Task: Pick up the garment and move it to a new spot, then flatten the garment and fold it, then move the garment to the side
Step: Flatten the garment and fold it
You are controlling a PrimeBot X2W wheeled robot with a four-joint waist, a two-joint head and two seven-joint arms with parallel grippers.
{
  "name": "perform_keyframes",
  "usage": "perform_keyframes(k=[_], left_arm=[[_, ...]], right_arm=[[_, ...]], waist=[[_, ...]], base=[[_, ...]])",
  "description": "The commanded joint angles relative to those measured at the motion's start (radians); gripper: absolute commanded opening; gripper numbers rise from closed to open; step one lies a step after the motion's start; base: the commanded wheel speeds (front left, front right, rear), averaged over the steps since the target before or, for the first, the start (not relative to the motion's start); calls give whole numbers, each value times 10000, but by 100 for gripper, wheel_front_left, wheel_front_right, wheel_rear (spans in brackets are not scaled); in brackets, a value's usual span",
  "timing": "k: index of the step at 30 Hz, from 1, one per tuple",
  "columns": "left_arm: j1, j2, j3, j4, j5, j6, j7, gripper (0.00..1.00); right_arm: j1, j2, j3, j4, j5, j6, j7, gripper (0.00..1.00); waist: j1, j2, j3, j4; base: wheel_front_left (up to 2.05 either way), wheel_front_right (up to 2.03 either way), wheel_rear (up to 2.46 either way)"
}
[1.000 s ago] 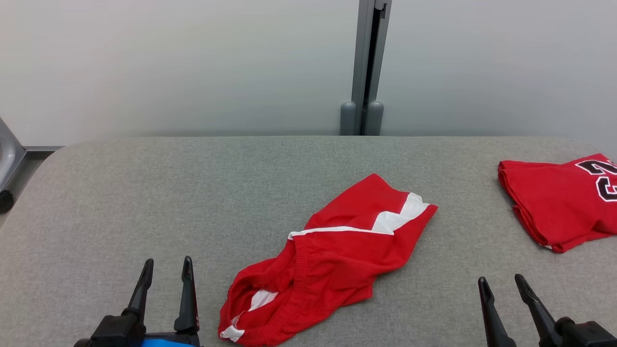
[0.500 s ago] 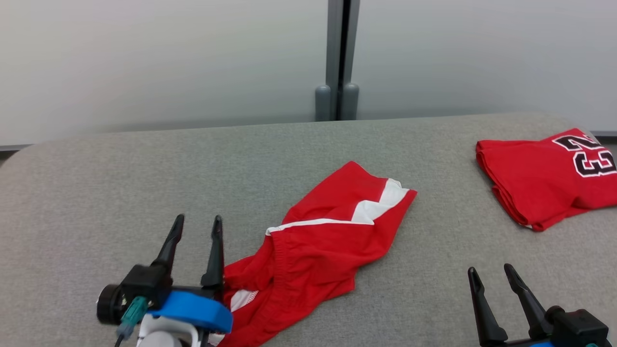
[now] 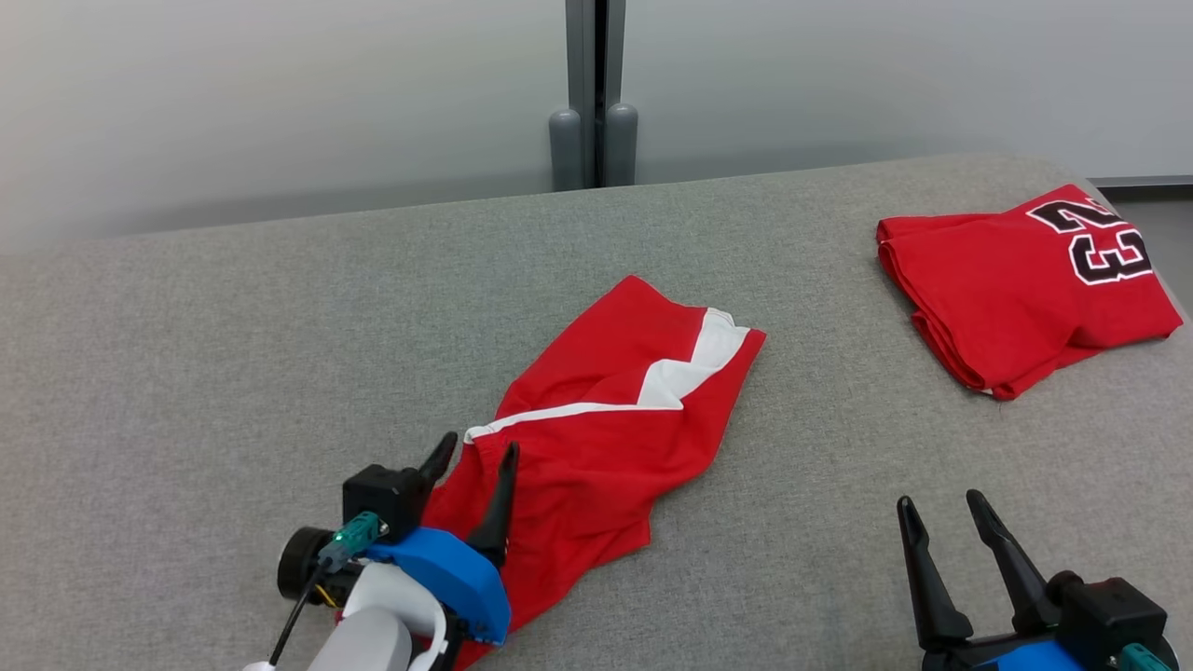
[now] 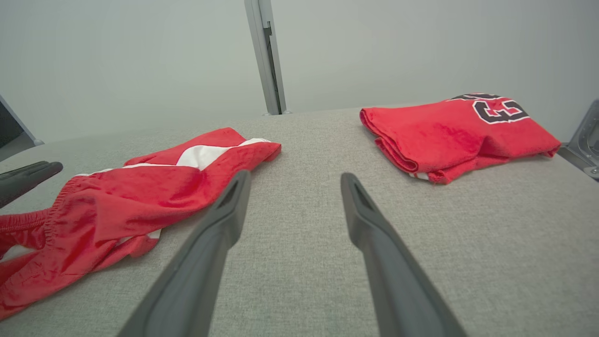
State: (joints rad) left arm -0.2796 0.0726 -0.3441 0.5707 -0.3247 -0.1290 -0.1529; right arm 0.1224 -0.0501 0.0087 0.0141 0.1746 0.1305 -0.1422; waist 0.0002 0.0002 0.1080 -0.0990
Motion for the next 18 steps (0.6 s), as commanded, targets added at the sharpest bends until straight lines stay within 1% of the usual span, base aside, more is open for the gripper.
perform_keyframes(k=[1, 7, 10, 18], left_arm=[[-181, 127, -241, 180, -214, -22, 150, 100], [-239, 233, -698, 570, -815, -23, 364, 100], [-346, 250, -720, 805, -1250, -23, 541, 100], [-1242, 331, -1080, 1322, -2226, -24, 1057, 100]], right_arm=[[-179, -10, -17, 46, 68, 6, -67, 100], [-257, -10, 9, 138, 87, 5, -109, 100], [-346, -10, 95, 180, 110, 6, -91, 100], [-600, -11, 243, 328, 178, 5, -148, 100]], waist=[[-2, -2, 30, -30], [-2, -2, 95, -103], [-2, -2, 178, -206], [-2, -2, 539, -631]], base=[[0, 0, 0], [0, 0, 0], [0, 0, 0], [0, 0, 0]])
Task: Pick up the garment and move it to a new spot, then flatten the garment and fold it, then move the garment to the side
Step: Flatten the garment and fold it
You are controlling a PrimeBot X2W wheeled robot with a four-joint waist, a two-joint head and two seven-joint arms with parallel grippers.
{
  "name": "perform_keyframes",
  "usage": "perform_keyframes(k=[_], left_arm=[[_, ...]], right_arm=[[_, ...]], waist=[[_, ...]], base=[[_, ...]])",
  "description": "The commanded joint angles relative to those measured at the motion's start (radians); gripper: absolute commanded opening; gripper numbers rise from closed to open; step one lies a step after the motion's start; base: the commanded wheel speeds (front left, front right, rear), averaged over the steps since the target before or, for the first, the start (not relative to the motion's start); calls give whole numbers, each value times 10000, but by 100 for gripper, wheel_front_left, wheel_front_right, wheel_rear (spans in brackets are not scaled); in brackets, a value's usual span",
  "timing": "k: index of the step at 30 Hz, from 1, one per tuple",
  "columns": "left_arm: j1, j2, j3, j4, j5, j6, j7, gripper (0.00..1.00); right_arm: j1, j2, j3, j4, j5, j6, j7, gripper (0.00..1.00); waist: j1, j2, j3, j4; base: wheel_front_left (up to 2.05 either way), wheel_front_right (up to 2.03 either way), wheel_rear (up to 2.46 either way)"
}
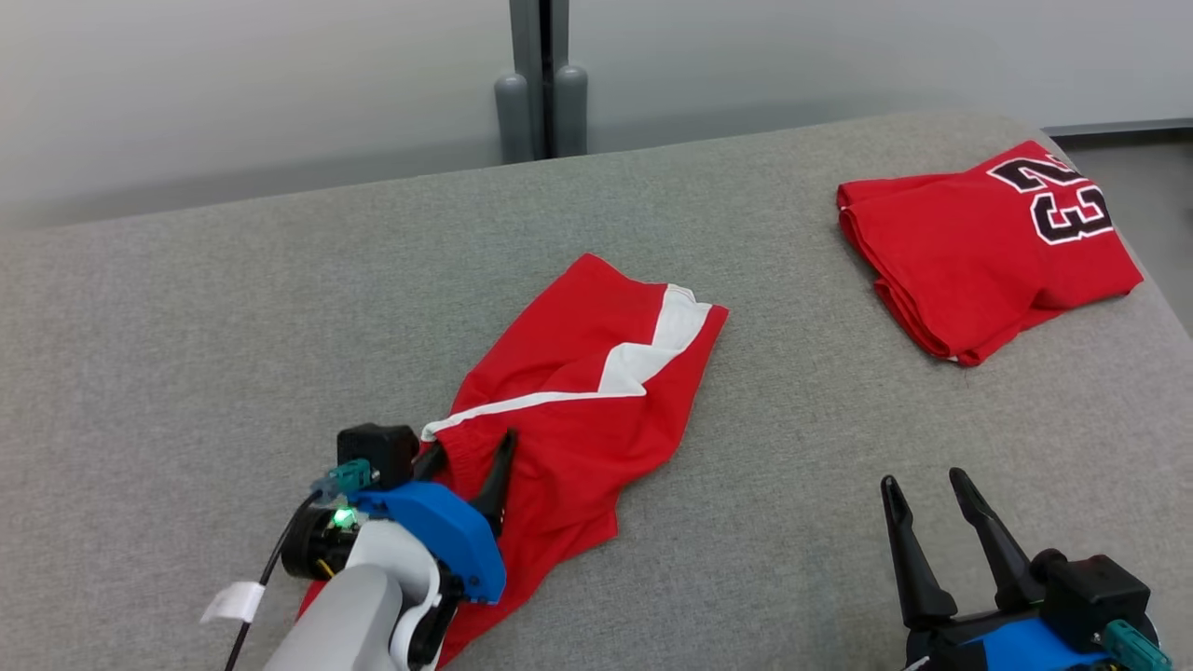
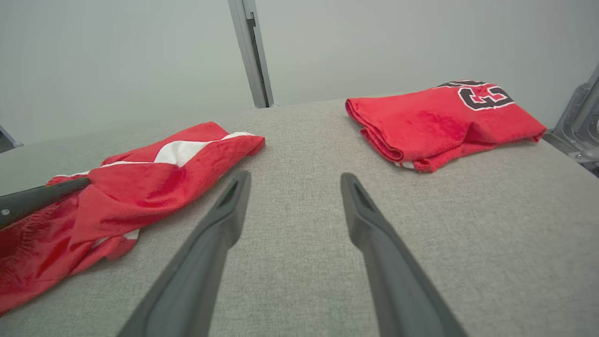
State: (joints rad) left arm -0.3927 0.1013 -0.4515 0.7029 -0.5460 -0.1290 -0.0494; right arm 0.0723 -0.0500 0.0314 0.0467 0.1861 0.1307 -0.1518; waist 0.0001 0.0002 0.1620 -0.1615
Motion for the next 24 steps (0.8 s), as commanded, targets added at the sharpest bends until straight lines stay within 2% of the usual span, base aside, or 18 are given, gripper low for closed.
perform_keyframes(k=[1, 7, 8, 10, 11, 12, 13, 24], left_arm=[[-227, 52, -26, 55, -128, -24, 33, 100], [-842, 119, 70, 581, -898, -25, 102, 100], [-914, 121, 131, 674, -1012, -25, 63, 95], [-1112, 173, 235, 895, -1126, -25, -59, 44], [-1228, 198, 261, 986, -1138, -25, -149, 40], [-1338, 198, 253, 1099, -1170, -25, -199, 10], [-1465, 223, 251, 1180, -1191, -25, -277, 0], [-3617, 596, -99, 1424, -1177, -25, -1108, 0]], right_arm=[[-103, -13, 18, 34, 71, 3, -64, 100], [-205, -13, 150, 228, 142, 4, -172, 100], [-233, -13, 172, 251, 159, 4, -175, 100], [-253, -13, 199, 298, 177, 4, -211, 100], [-265, -13, 210, 322, 189, 4, -240, 100], [-271, -13, 226, 346, 208, 3, -258, 100], [-279, -13, 252, 365, 214, 3, -266, 100], [-215, -13, 304, 598, 261, 4, -387, 100]], waist=[[-1, -2, 19, -45], [-1, -2, 122, -324], [-1, -2, 140, -355], [-1, -2, 169, -388], [-1, -2, 186, -400], [-1, -2, 196, -411], [-1, -2, 212, -427], [-1, -2, -23, -747]], base=[[0, 0, 0], [0, 0, 0], [0, 0, 0], [0, 0, 0], [0, 0, 0], [0, 0, 0], [0, 0, 0], [0, 0, 0]])
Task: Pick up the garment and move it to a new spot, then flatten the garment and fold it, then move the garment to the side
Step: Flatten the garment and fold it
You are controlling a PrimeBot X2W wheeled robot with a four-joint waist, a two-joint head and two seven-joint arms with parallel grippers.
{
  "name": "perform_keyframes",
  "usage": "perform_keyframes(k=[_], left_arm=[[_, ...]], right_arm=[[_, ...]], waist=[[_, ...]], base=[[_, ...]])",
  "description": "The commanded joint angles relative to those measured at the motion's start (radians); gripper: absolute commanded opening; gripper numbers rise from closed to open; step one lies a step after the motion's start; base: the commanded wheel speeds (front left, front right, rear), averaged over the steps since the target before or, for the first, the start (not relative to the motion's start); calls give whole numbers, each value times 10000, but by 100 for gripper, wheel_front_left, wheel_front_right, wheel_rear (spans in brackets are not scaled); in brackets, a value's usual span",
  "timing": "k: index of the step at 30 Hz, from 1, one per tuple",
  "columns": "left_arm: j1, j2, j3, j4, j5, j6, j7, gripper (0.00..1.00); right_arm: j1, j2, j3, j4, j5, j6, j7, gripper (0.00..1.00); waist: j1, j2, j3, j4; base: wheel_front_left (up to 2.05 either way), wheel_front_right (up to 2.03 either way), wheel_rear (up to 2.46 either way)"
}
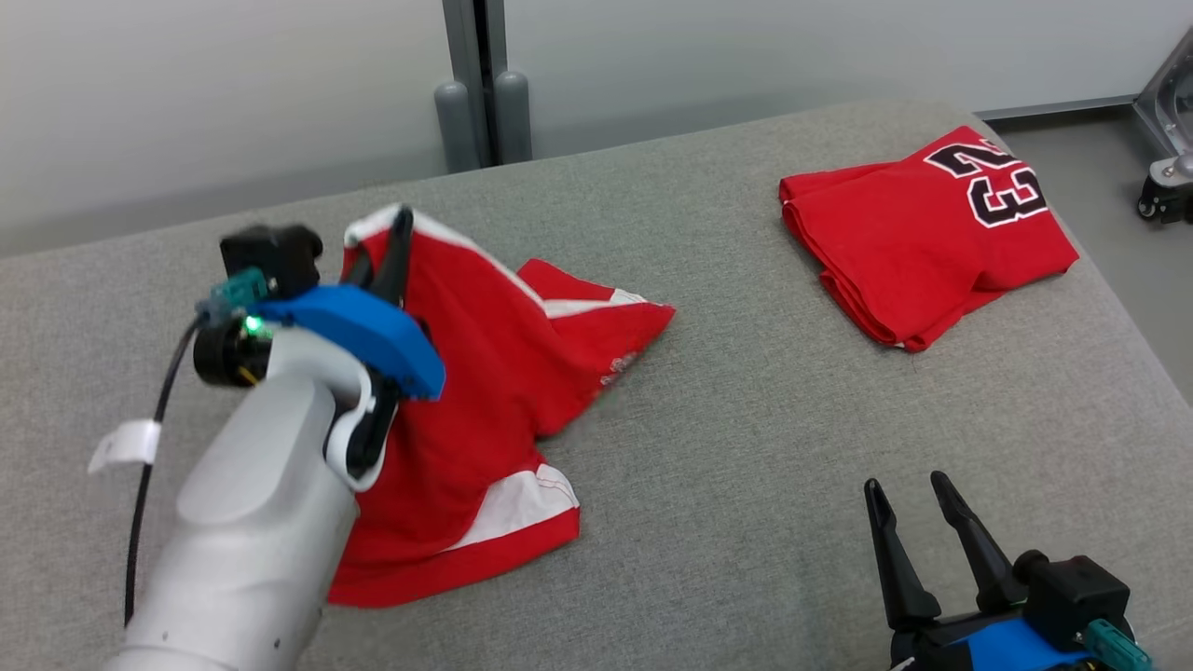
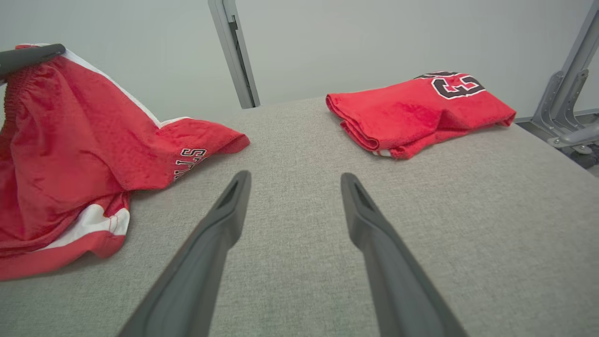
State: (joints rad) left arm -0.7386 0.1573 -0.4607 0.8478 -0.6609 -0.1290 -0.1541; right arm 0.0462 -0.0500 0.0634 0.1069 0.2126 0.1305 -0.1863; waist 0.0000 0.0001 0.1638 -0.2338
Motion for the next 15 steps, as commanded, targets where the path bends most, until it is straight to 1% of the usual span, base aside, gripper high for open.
perform_keyframes(k=[1, 5, 8, 11, 15], left_arm=[[-381, 73, -61, -51, -39, -25, -138, 0], [-1102, 121, -345, -236, -107, -25, -363, 0], [-1355, 99, -601, -447, -249, -25, -529, 0], [-1092, 81, -1070, -806, -326, -25, -623, 0], [-125, 74, -1743, -1461, -537, -26, -786, 0]], right_arm=[[81, -13, -34, 10, -5, 6, -51, 100], [164, -13, -77, 23, 11, 6, -67, 100], [250, -13, -75, 26, 14, 6, -76, 100], [397, -13, -94, 0, 47, 6, -82, 100], [623, -13, -112, -12, 81, 6, -46, 100]], waist=[[0, -1, -86, -29], [0, -1, -287, 10], [0, -1, -438, 100], [0, -1, -550, 274], [0, -1, -677, 656]], base=[[0, 0, 0], [0, 0, 0], [0, 0, 0], [0, 0, 0], [0, 0, 0]])
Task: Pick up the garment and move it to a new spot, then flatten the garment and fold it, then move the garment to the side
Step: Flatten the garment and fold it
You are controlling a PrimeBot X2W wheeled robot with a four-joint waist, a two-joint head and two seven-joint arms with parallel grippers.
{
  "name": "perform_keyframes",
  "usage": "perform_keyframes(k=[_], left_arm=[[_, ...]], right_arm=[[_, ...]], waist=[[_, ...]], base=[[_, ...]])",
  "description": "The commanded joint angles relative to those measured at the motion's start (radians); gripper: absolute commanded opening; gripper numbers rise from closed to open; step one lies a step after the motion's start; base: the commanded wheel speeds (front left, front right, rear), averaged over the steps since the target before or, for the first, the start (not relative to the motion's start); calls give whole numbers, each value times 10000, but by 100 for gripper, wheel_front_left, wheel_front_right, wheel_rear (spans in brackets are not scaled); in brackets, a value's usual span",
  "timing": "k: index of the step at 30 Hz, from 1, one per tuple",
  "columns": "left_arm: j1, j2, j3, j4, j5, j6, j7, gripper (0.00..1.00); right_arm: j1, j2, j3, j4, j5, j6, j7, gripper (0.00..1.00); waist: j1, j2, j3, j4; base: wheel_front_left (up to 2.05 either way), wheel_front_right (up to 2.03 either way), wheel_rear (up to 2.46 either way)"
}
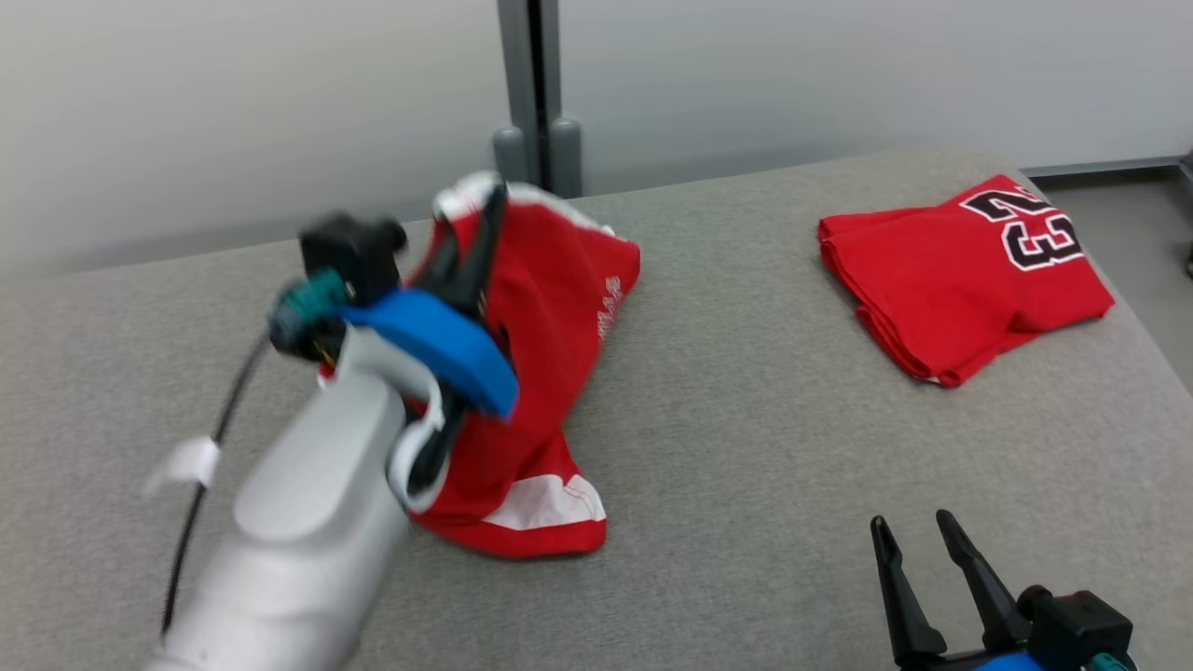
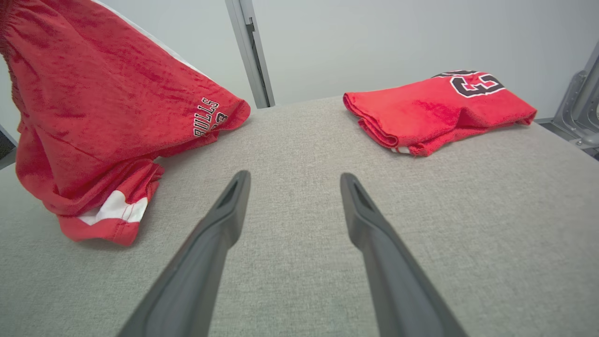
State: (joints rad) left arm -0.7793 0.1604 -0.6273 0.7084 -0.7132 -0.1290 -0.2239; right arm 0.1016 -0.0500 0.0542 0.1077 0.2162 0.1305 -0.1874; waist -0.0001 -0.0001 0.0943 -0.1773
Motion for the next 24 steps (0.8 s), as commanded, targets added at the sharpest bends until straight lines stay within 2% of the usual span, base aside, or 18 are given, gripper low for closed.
perform_keyframes(k=[1, 8, 16, 19, 24], left_arm=[[573, 99, -259, -248, -48, -26, -90, 0], [3478, 513, -1199, -1523, 57, 88, -262, 0], [6048, 1193, -2003, -2723, 543, 619, -329, 0], [6584, 1518, -1990, -2945, 655, 823, -369, 0], [7126, 1885, -1403, -3157, 571, 1128, -413, 0]], right_arm=[[115, -13, -38, -45, 50, 5, -32, 100], [314, -13, -139, -113, -50, 5, 77, 100], [423, -16, -162, -86, -137, 6, 200, 100], [466, -16, -156, -103, -144, 6, 247, 100], [510, -14, -175, -110, -137, 6, 253, 100]], waist=[[1, 1, -15, 210], [1, 1, -251, 1102], [1, 1, -430, 1962], [1, 1, -448, 2135], [1, 1, -418, 2270]], base=[[0, 0, 0], [0, 0, 0], [0, 0, 0], [0, 0, 0], [0, 0, 0]])
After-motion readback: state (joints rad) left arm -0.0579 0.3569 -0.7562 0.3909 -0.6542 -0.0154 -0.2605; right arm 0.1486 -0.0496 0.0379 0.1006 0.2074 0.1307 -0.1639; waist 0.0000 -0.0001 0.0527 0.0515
